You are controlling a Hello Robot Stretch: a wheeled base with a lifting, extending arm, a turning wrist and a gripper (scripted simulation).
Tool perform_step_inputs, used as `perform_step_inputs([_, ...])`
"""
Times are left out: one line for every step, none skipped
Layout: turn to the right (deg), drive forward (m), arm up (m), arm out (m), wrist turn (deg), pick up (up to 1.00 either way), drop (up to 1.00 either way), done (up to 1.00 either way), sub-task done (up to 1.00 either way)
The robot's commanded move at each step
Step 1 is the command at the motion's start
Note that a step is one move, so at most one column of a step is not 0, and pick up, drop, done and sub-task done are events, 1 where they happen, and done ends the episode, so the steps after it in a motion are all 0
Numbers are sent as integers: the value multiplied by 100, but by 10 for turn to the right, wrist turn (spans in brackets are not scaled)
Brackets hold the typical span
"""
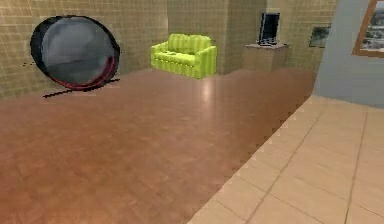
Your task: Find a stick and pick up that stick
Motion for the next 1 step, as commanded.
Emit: perform_step_inputs([360, 0, 0, 0, 0, 0, 0, 0, 0])
